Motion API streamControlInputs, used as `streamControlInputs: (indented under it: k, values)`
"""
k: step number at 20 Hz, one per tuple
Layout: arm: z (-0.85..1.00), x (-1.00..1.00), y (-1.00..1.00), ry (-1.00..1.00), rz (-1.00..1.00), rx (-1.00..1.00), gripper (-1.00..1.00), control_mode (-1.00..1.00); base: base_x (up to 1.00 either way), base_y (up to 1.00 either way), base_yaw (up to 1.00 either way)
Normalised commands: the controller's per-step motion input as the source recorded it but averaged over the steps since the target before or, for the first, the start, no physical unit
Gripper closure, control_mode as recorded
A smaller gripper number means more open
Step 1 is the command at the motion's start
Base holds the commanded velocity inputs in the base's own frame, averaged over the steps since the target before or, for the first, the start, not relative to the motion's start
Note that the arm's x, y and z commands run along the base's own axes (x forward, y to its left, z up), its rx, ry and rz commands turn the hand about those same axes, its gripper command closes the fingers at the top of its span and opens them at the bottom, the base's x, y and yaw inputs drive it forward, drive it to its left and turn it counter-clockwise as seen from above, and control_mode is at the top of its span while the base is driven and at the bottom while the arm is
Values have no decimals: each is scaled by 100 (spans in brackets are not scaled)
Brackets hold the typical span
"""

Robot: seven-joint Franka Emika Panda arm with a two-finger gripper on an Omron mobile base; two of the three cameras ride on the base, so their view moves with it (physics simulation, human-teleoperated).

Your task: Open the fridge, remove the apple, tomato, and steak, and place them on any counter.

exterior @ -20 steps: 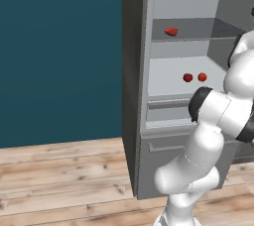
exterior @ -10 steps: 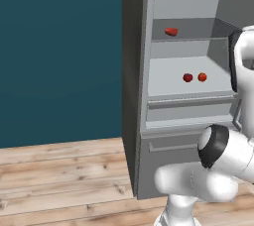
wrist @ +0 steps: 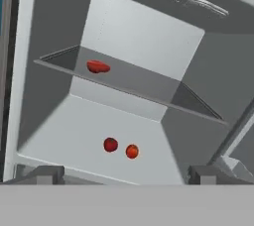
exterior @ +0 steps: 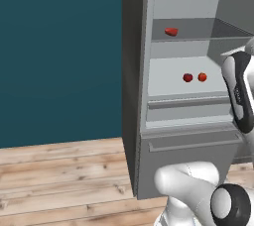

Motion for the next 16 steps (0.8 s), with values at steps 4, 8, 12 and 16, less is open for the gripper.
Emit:
streamControlInputs:
  k: [4, 8, 12, 16]
  values:
    - [59, -33, 98, 0, 5, 1, -100, -100, 0, 0, 0]
    - [69, -76, 63, 2, -6, -5, -100, -100, 0, 0, 0]
    - [28, -46, 49, 1, -4, -7, -100, -100, 0, 0, 0]
    - [0, -36, 66, 0, 0, -2, -100, -100, 0, 0, 0]
